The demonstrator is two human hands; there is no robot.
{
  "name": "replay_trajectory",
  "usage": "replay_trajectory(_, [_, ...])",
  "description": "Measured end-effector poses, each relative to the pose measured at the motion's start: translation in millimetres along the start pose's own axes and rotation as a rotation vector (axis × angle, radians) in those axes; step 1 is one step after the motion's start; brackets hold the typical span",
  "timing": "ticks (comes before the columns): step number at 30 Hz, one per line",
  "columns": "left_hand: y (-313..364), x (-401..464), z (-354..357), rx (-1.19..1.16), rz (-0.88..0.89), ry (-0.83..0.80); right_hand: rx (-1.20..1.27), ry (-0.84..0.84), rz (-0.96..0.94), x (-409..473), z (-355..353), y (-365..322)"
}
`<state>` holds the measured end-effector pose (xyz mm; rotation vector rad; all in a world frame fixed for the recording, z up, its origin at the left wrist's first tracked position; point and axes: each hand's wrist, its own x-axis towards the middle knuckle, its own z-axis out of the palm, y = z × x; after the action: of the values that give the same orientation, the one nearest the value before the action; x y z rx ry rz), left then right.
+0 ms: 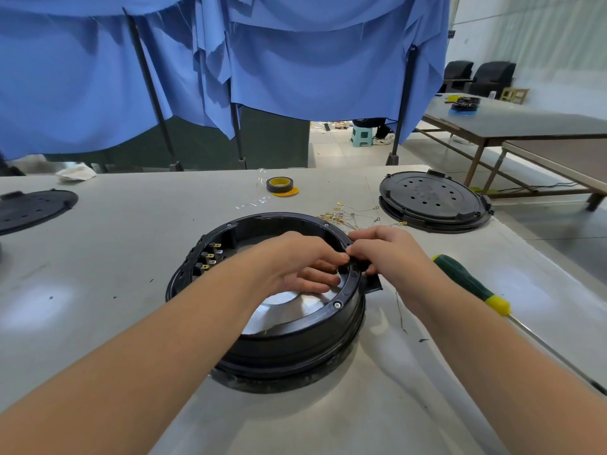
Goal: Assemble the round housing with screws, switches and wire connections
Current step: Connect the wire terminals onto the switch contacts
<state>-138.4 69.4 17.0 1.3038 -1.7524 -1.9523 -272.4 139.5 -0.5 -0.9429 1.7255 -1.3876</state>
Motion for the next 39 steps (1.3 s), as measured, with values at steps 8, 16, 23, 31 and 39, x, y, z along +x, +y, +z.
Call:
replay_trajectory(8, [1,1,-1,-0.102,-0.131,-0.163,-0.037,-0.044,0.006,6,-5,1])
replay_trajectory(16, [2,3,-1,-0.103,-0.162,-0.16,-0.063,-0.035,0.038,10,-4,-2])
replay_trajectory(23, [-1,2,-1,-0.135,-0.143,-0.179,-0.06,-0.074,0.004,6,-7,4])
replay_trajectory(31, [-3,7,6,-0.078,-0.109,-0.13,-0.077,-0.096,-0.01,3,-5,9])
replay_trajectory(39, [4,10,14,0.0,-0.12,-0.091,-0.087,-0.013,-0.048,3,-2,15])
